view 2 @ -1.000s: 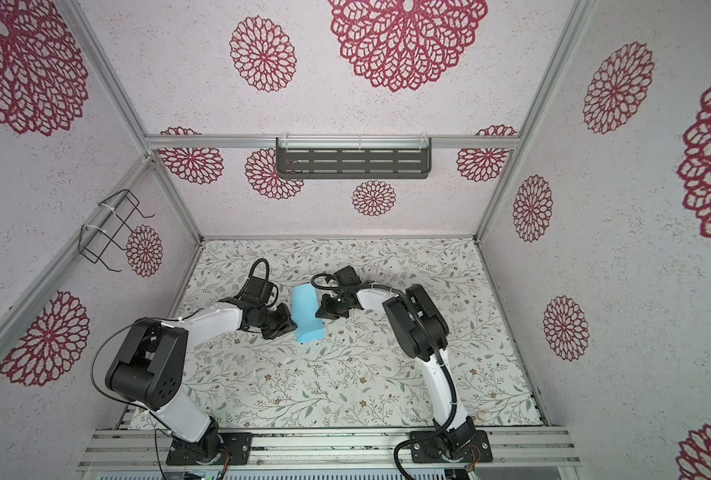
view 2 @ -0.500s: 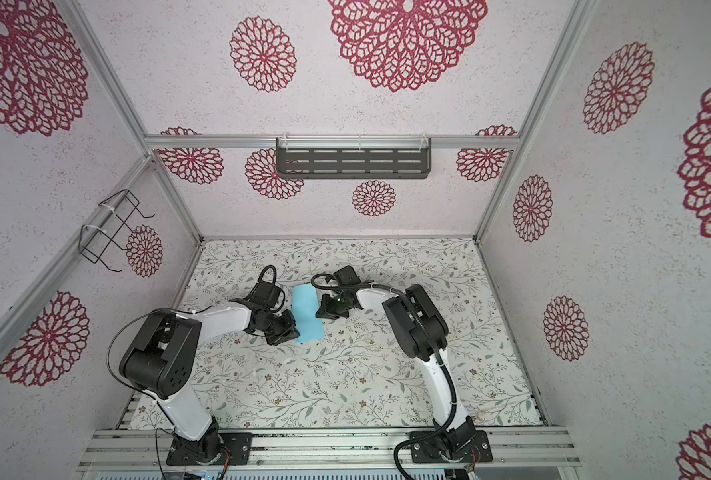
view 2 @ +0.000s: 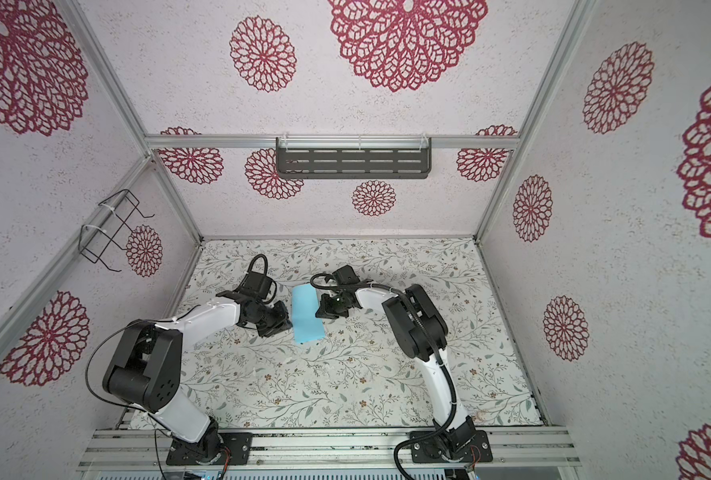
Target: Fold a paper plane with a square sheet of paper (pick it up from the middle)
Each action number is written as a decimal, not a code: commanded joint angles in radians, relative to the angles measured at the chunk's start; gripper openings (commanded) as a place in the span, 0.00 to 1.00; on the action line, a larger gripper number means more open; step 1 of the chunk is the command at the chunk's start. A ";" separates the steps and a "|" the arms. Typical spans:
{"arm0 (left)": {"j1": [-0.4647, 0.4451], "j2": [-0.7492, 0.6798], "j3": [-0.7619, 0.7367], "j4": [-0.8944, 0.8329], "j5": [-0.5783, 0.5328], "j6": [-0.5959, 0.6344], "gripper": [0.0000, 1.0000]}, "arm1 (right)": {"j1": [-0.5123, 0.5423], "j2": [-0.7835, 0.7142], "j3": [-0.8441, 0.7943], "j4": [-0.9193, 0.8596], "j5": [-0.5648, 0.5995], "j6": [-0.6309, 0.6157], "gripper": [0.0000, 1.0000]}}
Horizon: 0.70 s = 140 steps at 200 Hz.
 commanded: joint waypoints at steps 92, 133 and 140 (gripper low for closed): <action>0.070 0.272 0.143 0.260 0.083 0.048 0.09 | -0.009 0.111 -0.044 -0.157 0.234 -0.031 0.08; 0.078 0.329 0.146 0.213 0.020 0.082 0.09 | -0.009 0.110 -0.049 -0.158 0.236 -0.033 0.08; 0.077 0.334 0.147 0.197 0.006 0.093 0.09 | -0.009 0.109 -0.050 -0.158 0.235 -0.034 0.08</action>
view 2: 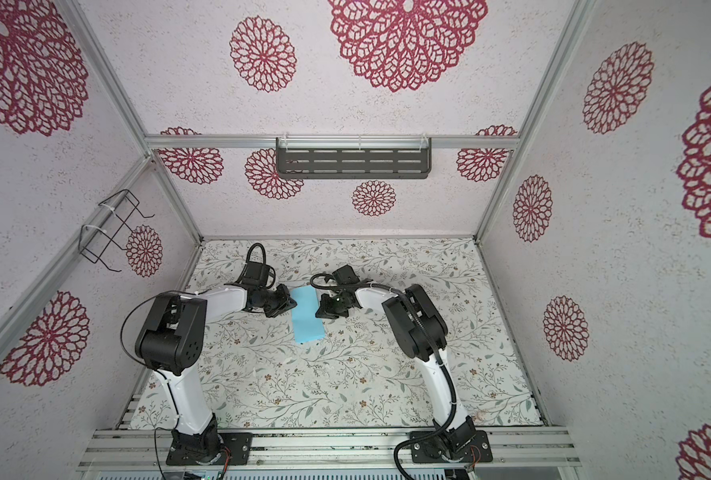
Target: Fold a paper plane with a square sheet of paper (pick it up from the middle)
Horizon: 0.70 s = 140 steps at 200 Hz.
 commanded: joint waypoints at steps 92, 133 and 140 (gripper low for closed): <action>0.072 -0.004 0.016 -0.170 -0.100 0.187 0.10 | -0.009 0.097 -0.063 -0.164 0.261 -0.043 0.07; 0.056 -0.073 0.032 -0.016 0.049 0.121 0.10 | -0.009 0.099 -0.053 -0.171 0.258 -0.044 0.07; 0.053 -0.069 0.032 0.003 0.057 0.112 0.10 | -0.009 0.100 -0.052 -0.171 0.259 -0.043 0.07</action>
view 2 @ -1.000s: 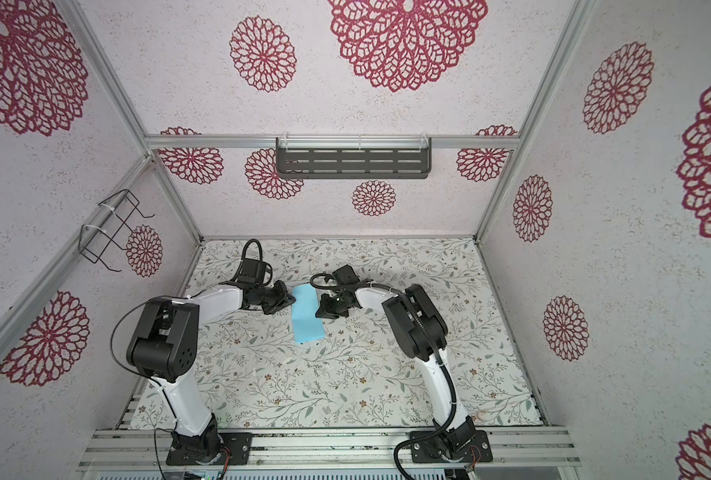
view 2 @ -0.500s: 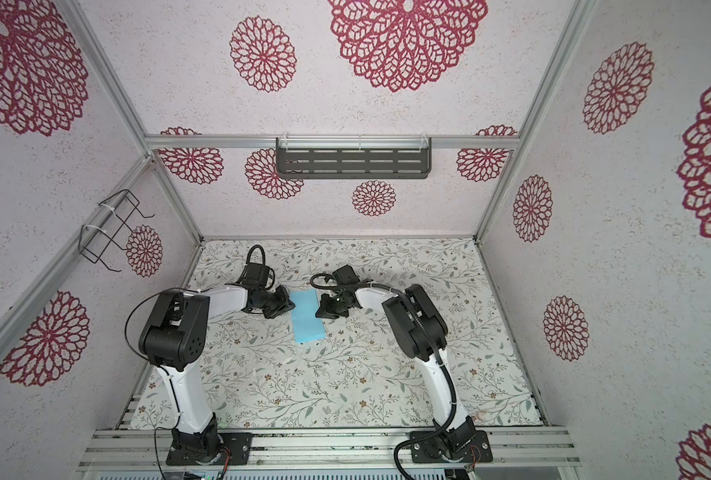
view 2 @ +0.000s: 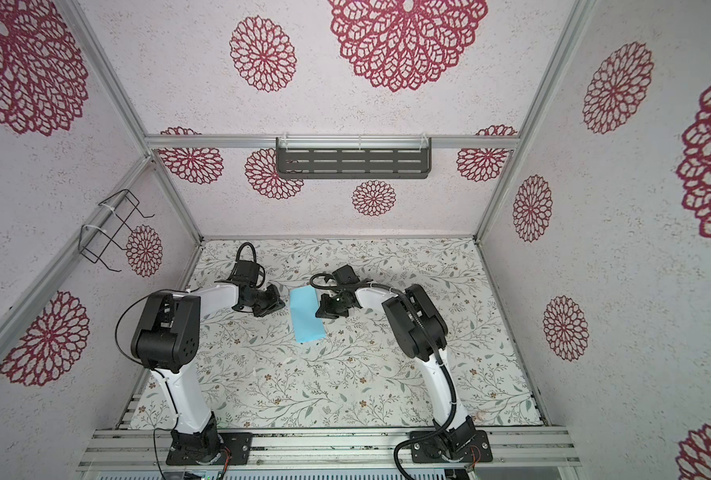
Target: Fold a paper plane with a square sheet of paper (pick it up from the middle)
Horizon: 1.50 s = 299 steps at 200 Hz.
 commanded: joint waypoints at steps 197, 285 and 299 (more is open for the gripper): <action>0.052 0.135 0.111 -0.025 0.004 0.071 0.10 | -0.009 0.106 -0.056 -0.181 0.280 -0.044 0.07; -0.042 -0.078 -0.045 0.010 -0.023 -0.082 0.22 | -0.009 0.088 -0.050 -0.170 0.252 -0.048 0.08; -0.058 -0.102 -0.092 0.027 -0.028 -0.128 0.27 | -0.009 0.083 -0.047 -0.168 0.241 -0.052 0.08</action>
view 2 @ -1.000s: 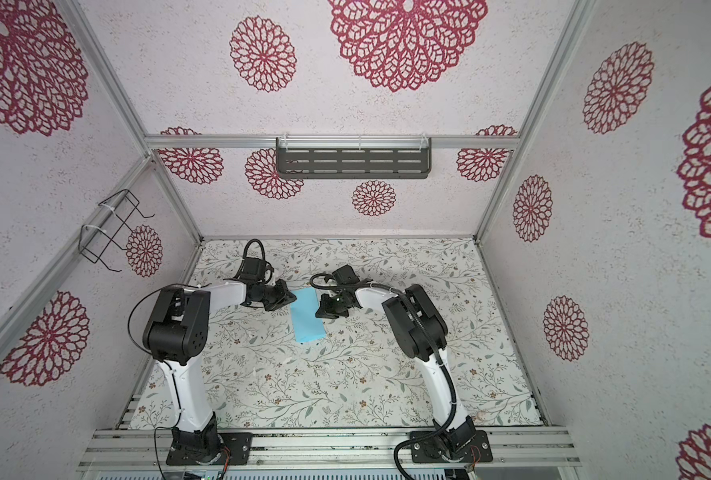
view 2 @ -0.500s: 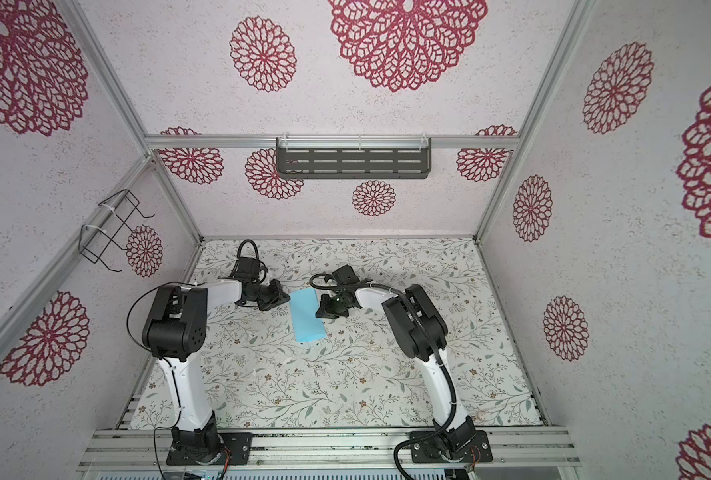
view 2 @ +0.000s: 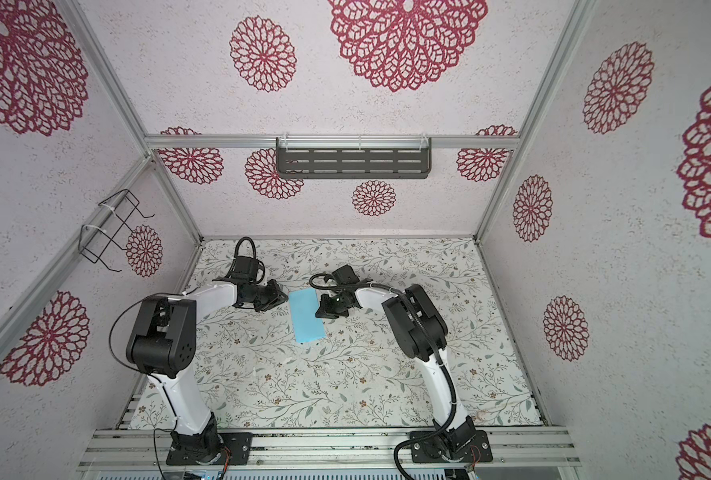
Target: Fold a paper plane with a square sheet of paper (pick it up from the middle)
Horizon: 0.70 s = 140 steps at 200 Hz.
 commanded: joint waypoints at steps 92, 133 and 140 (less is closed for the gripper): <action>-0.134 -0.076 -0.164 0.047 -0.044 -0.241 0.41 | -0.015 0.015 0.114 -0.187 0.130 -0.083 0.22; -0.189 -0.050 -0.155 0.113 0.021 -0.280 0.41 | -0.047 -0.119 0.094 -0.082 0.120 -0.026 0.31; -0.201 -0.051 -0.148 0.119 0.029 -0.285 0.42 | -0.058 -0.154 0.052 -0.030 0.118 0.005 0.32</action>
